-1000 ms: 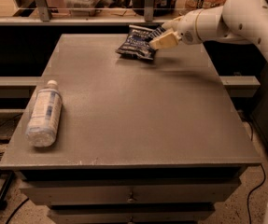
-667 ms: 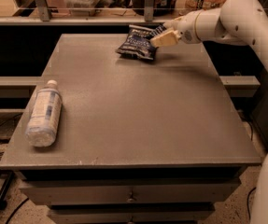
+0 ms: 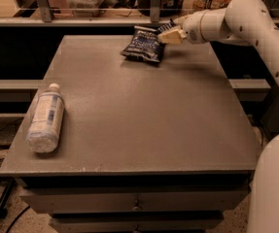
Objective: Move rxbar blueberry near blue chip bag
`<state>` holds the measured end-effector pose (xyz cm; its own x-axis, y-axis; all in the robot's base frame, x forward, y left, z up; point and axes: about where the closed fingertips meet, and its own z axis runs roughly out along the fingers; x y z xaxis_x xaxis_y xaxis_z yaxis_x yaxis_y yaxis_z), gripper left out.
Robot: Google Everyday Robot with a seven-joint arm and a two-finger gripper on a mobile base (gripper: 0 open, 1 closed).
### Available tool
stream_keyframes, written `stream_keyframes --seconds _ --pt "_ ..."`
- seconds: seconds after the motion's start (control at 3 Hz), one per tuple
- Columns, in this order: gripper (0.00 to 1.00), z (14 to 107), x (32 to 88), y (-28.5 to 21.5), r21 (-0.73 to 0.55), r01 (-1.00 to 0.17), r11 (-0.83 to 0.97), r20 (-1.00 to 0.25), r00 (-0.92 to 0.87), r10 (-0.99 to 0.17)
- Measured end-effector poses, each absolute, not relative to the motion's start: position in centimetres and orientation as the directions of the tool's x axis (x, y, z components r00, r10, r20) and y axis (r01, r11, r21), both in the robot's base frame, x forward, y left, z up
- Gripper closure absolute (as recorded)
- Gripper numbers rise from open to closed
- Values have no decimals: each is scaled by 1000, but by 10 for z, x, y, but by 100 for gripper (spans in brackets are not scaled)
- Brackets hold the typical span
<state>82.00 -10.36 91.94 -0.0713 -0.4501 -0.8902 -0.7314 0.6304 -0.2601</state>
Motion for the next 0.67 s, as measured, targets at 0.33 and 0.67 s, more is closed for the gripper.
stream_keyframes --seconds 0.33,0.67 --pt "0 918 820 -101 -258 -734 628 -890 -72 -450" --pt "0 918 821 -101 -258 -734 628 -890 -72 -450"
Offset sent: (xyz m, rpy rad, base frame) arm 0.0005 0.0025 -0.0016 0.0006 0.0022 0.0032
